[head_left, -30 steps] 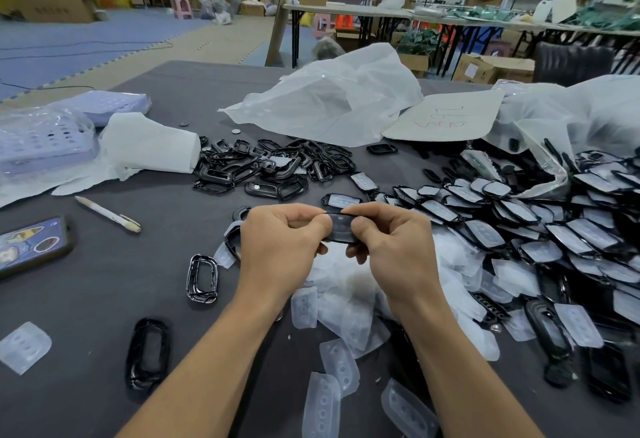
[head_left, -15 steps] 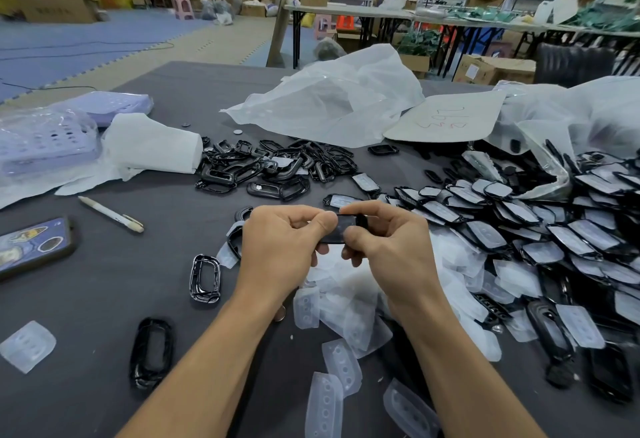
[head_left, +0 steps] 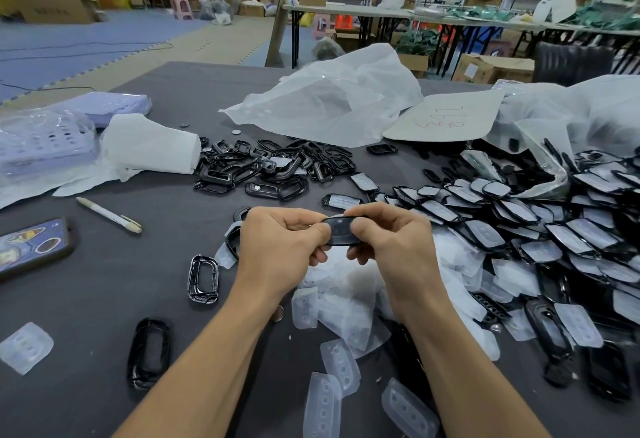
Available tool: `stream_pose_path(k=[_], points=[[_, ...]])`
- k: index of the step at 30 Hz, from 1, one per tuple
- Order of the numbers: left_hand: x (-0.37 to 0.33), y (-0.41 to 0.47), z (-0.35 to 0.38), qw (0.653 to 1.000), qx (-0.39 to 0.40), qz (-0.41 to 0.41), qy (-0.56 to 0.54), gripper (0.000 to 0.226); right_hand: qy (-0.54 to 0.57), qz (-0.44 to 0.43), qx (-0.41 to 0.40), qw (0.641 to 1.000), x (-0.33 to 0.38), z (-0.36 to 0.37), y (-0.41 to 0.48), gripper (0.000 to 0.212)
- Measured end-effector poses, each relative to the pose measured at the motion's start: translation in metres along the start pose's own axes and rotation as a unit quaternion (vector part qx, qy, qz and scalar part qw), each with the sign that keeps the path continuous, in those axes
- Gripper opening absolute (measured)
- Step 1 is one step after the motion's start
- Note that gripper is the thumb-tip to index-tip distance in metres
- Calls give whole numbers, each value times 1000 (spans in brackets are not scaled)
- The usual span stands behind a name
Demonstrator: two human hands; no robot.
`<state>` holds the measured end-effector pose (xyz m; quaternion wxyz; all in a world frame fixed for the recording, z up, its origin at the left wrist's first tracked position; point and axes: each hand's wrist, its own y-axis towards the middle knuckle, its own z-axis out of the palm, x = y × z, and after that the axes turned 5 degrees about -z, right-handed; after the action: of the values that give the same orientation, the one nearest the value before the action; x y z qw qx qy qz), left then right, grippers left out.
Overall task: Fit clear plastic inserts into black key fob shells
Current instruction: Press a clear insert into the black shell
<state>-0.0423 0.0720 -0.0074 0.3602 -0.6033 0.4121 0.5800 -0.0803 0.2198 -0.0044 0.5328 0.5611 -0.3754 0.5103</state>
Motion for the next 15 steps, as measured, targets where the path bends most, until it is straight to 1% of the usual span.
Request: stream_pose_path(k=[2, 4, 10, 11, 13, 15], points=[[0, 1, 0, 1000, -2, 1, 0, 30, -27, -18, -7, 999, -2, 1, 0, 28], [0, 1, 0, 1000, -1, -2, 0, 30, -30, -24, -16, 999, -2, 2, 0, 32], [0, -1, 2, 1000, 5, -10, 9, 30, -49, -16, -19, 998, -2, 0, -2, 34], [0, -1, 2, 1000, 3, -12, 9, 28, -69, -24, -21, 997, -1, 0, -2, 31], [0, 0, 1, 1000, 2, -19, 4, 24, -169, -69, -13, 983, 2, -2, -4, 26], [0, 1, 0, 1000, 2, -24, 4, 24, -303, -122, 33, 944, 2, -4, -7, 40]])
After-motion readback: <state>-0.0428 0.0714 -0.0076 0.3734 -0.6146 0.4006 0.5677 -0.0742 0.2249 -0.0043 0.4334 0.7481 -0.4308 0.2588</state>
